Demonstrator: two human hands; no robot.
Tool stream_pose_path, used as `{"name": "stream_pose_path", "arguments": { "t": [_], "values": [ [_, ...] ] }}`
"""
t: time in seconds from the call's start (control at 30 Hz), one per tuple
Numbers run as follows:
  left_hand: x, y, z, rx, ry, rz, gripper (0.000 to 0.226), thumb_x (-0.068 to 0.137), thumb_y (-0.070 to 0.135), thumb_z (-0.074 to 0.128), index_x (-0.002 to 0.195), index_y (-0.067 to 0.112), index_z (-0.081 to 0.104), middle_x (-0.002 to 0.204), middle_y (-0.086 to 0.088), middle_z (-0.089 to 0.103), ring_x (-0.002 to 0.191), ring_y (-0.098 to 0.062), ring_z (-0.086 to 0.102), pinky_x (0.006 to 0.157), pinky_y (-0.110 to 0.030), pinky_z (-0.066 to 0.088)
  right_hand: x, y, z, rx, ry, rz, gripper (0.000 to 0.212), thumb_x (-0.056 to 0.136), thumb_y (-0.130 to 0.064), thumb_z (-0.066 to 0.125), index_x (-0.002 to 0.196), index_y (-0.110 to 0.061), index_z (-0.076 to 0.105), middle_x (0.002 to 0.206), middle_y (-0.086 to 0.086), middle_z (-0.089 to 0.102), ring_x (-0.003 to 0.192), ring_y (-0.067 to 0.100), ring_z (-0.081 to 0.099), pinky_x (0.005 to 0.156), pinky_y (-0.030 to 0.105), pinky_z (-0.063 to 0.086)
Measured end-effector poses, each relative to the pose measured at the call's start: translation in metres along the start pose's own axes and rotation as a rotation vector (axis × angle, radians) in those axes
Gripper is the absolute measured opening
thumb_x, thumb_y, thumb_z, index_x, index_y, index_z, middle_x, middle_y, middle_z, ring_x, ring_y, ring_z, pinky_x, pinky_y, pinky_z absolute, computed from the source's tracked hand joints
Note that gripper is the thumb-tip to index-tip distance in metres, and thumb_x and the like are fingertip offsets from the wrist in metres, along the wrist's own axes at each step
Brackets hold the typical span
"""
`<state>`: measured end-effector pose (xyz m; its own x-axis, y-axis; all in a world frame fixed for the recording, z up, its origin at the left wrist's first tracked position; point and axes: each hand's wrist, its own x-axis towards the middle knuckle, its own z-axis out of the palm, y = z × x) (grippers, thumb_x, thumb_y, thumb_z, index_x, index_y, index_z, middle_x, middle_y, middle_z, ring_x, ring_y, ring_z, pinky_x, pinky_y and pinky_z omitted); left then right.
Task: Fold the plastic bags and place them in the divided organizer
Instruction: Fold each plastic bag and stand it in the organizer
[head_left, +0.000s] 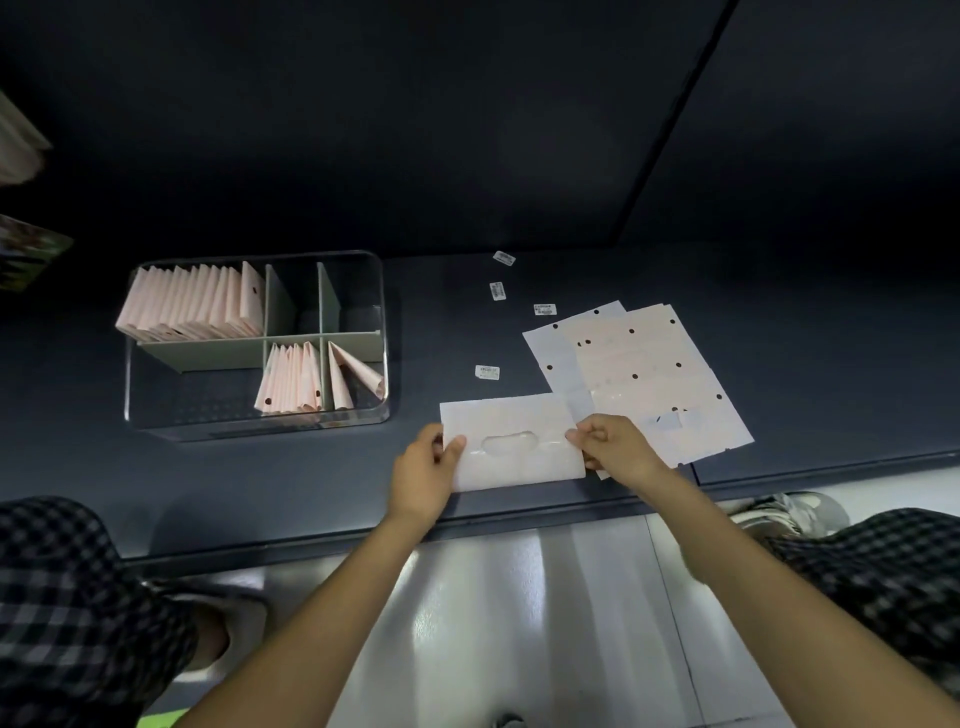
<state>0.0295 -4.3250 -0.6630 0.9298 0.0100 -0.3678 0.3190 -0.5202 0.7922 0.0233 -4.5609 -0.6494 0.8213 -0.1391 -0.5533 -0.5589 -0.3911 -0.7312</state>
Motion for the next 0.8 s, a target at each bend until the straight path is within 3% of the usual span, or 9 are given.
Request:
{"name": "stream_pose_path", "arguments": {
  "t": [0.03,0.13,0.2,0.27,0.33,0.4,0.5,0.67,0.8],
  "values": [
    [-0.004,0.003,0.001,0.016,0.093,0.028,0.028,0.094,0.024,0.056,0.118,0.011,0.056,0.097,-0.007,0.063,0.091,-0.025,0.060,0.078,-0.033,0.045,0.001,-0.002,0.003,-0.059,0.033,0.001,0.018,0.091,-0.021,0.059,0.079,-0.007,0.057,0.070,0.005,0.057,0.067,0.019,0.054,0.057,0.025,0.047],
    [-0.018,0.006,0.004,0.210,0.288,0.316,0.037,0.091,0.018,0.060,0.126,0.011,0.052,0.114,-0.008,0.054,0.104,-0.025,0.050,0.089,-0.037,0.042,0.004,-0.005,0.008,-0.170,0.093,0.021,0.021,0.091,-0.020,0.058,0.073,-0.008,0.054,0.067,0.000,0.051,0.070,0.018,0.049,0.066,0.024,0.039],
    [-0.026,0.003,0.010,0.368,0.179,0.531,0.038,0.089,0.016,0.061,0.126,0.010,0.055,0.124,-0.011,0.055,0.113,-0.029,0.051,0.097,-0.038,0.040,0.005,-0.005,0.010,-0.204,0.120,0.032,0.024,0.091,-0.021,0.057,0.070,-0.011,0.052,0.066,-0.002,0.050,0.072,0.019,0.049,0.069,0.024,0.036],
    [-0.037,-0.003,0.018,0.527,0.024,0.650,0.044,0.089,0.022,0.062,0.130,0.009,0.053,0.138,-0.011,0.050,0.128,-0.030,0.046,0.109,-0.039,0.034,0.006,-0.006,0.012,-0.248,0.132,0.031,0.026,0.092,-0.021,0.056,0.068,-0.010,0.050,0.069,0.002,0.050,0.073,0.020,0.048,0.067,0.024,0.034],
    [-0.044,-0.011,0.026,0.681,-0.052,0.722,0.056,0.085,0.032,0.067,0.133,0.006,0.052,0.142,-0.010,0.047,0.132,-0.026,0.044,0.110,-0.043,0.034,0.007,-0.009,0.013,-0.283,0.130,0.033,0.027,0.092,-0.020,0.054,0.070,-0.007,0.048,0.073,0.009,0.049,0.072,0.022,0.045,0.066,0.026,0.033],
    [-0.047,-0.018,0.028,0.801,-0.085,0.729,0.068,0.085,0.043,0.064,0.138,0.006,0.045,0.146,-0.010,0.041,0.135,-0.024,0.039,0.109,-0.044,0.033,0.008,-0.011,0.013,-0.302,0.121,0.049,0.028,0.093,-0.020,0.052,0.069,-0.008,0.044,0.073,0.011,0.046,0.072,0.022,0.043,0.066,0.028,0.031],
    [-0.042,-0.028,0.026,0.942,-0.132,0.707,0.073,0.094,0.054,0.036,0.148,0.009,0.013,0.156,-0.008,0.009,0.144,-0.021,0.009,0.117,-0.041,0.007,0.010,-0.013,0.013,-0.308,0.130,0.072,0.037,0.092,-0.018,0.051,0.059,-0.014,0.033,0.068,0.010,0.040,0.069,0.021,0.038,0.064,0.028,0.028],
    [-0.037,-0.037,0.022,1.045,-0.244,0.655,0.078,0.089,0.062,0.003,0.142,0.012,-0.023,0.151,-0.005,-0.026,0.138,-0.020,-0.027,0.113,-0.038,-0.018,0.013,-0.010,0.014,-0.273,0.149,0.103,0.043,0.092,-0.019,0.051,0.055,-0.016,0.030,0.057,0.001,0.038,0.067,0.023,0.041,0.064,0.028,0.031],
    [-0.034,-0.042,0.023,1.086,-0.239,0.652,0.080,0.091,0.065,0.007,0.139,0.012,-0.030,0.148,-0.007,-0.034,0.134,-0.023,-0.034,0.110,-0.038,-0.023,0.008,-0.012,0.015,-0.267,0.165,0.098,0.031,0.093,-0.021,0.051,0.064,-0.011,0.045,0.070,0.009,0.051,0.074,0.025,0.049,0.067,0.028,0.035]
  ]
}}
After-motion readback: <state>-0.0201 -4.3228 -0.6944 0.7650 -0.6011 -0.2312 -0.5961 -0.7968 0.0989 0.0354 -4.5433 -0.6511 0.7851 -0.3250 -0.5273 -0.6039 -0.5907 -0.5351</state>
